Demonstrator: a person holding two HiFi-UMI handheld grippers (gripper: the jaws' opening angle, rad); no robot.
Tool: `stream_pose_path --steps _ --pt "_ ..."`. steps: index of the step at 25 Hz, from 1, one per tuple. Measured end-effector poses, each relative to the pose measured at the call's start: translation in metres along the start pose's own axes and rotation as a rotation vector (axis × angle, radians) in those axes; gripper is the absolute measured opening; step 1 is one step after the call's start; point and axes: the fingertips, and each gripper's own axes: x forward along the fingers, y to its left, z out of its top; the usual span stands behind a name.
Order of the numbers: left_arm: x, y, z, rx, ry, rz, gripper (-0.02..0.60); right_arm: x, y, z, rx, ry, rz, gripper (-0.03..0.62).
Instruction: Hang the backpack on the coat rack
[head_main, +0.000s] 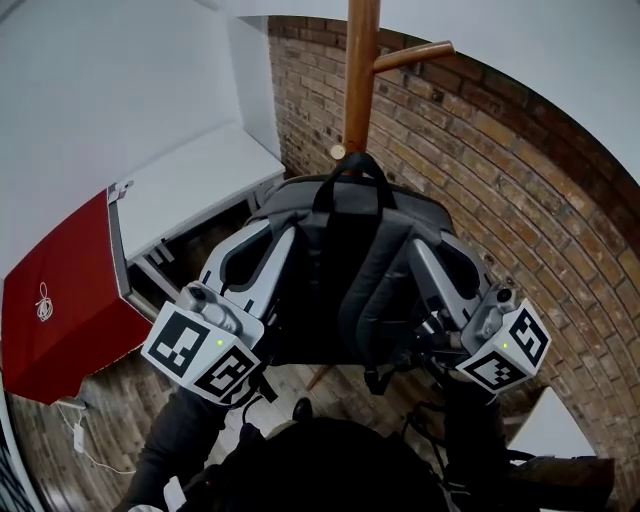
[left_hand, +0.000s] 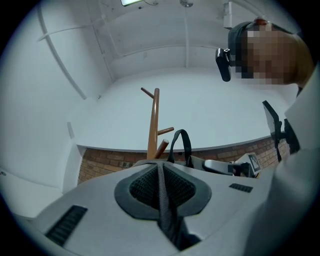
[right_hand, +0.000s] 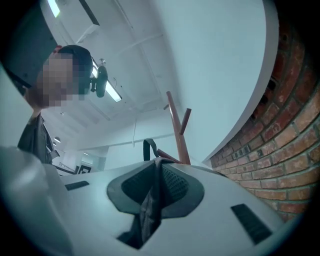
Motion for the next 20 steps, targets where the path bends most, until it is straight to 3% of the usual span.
stream_pose_path --steps 9,20 --pt "0.033 0.035 0.003 -0.044 0.039 -0.009 0.04 0.034 -0.031 0.003 0.018 0.005 -0.049 0.04" --pt "0.056 0.057 -0.031 -0.094 0.099 -0.021 0.04 0.042 -0.067 -0.022 0.072 0.032 -0.098 0.04"
